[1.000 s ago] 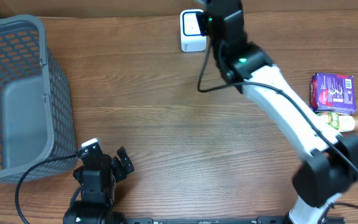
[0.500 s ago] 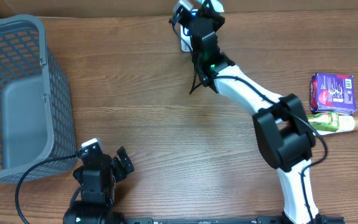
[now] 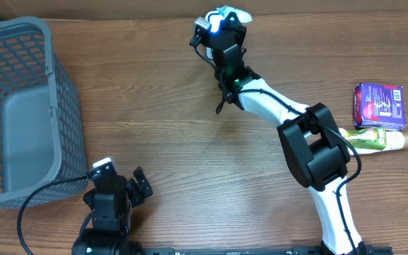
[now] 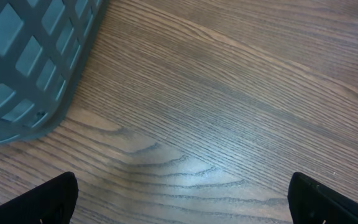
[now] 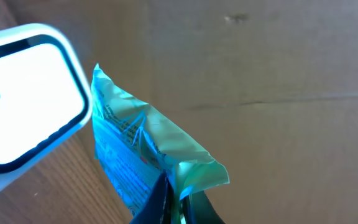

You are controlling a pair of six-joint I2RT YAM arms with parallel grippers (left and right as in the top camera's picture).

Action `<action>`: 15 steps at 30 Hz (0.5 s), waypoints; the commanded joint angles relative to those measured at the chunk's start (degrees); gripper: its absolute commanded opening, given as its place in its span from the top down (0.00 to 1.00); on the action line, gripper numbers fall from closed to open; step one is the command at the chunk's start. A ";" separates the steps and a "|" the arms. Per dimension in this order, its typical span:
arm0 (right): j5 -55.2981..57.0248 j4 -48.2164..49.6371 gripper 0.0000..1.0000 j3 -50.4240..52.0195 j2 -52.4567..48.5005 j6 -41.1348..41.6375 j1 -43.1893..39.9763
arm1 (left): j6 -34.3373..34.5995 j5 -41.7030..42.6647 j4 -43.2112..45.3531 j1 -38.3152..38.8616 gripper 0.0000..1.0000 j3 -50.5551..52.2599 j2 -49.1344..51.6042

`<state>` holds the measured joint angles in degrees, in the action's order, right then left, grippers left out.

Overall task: Scan the item barcode
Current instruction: 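Hold the wipes pack barcode before the scanner window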

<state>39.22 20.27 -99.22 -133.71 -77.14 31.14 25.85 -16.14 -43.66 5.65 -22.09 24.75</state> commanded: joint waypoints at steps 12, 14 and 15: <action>2.95 -0.26 0.96 -0.74 4.59 -0.90 3.04 | 0.98 -0.76 0.17 0.11 0.00 -0.07 -0.28; 3.91 -0.96 0.96 -0.74 7.26 0.59 3.04 | 0.98 -0.76 0.17 0.11 0.00 -0.07 -0.28; 4.50 -2.01 0.96 -0.74 9.09 2.08 3.04 | 0.98 -0.76 0.17 0.11 0.00 -0.07 -0.28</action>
<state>41.10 17.91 -99.20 -132.55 -77.78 34.24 25.85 -16.12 -43.66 5.65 -22.09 24.75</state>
